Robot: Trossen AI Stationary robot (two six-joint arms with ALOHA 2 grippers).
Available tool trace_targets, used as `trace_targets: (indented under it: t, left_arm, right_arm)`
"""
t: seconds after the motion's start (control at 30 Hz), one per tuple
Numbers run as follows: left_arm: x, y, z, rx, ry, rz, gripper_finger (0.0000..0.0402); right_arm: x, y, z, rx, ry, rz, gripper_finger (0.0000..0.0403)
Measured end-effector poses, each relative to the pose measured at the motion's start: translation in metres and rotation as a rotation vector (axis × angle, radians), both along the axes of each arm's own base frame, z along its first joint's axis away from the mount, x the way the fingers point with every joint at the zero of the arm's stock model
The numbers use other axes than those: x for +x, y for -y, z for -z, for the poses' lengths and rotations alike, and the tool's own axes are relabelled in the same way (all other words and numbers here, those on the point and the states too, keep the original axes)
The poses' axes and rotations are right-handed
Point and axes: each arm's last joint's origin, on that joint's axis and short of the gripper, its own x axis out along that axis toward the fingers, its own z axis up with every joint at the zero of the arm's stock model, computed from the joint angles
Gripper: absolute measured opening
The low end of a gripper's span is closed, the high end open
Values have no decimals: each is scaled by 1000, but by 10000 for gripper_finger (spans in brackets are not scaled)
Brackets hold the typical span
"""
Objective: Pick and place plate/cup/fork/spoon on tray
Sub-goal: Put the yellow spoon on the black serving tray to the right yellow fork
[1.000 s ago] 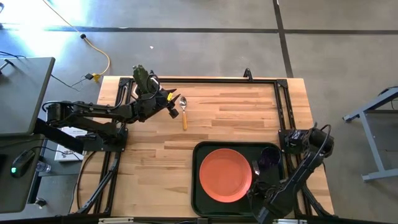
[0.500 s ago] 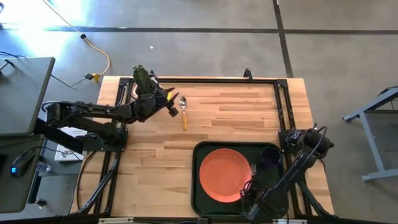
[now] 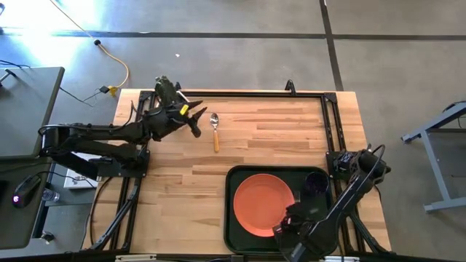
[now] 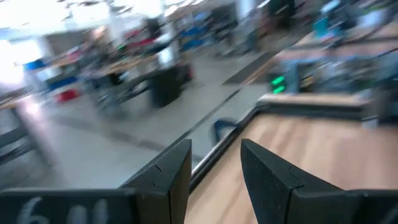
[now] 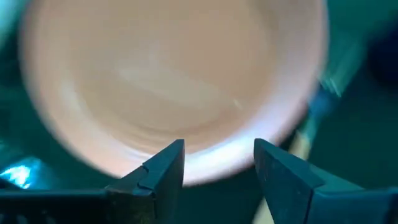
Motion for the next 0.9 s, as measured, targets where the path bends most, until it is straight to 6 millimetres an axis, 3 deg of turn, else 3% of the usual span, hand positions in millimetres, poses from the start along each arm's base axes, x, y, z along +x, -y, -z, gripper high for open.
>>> trace_targets:
  t: [0.13,0.23,0.43,0.63,0.8,0.9]
  left_arm:
    - [-4,6,8,15,80,153,127]
    - [-9,7,17,47,102,154,127]
    - [-21,7,15,82,113,52,127]
    - [-39,12,5,126,95,42,127]
    - [-54,15,-1,138,83,7,127]
    - [-58,16,-1,119,91,12,127]
  right_arm:
    - [11,6,-8,-170,121,-124,170]
    - [26,28,0,-297,164,-78,156]
    - [95,118,8,-339,43,23,129]
    - [168,213,4,-366,198,-55,126]
    - [207,283,22,-296,337,-84,126]
    - [224,311,31,-234,409,-65,124]
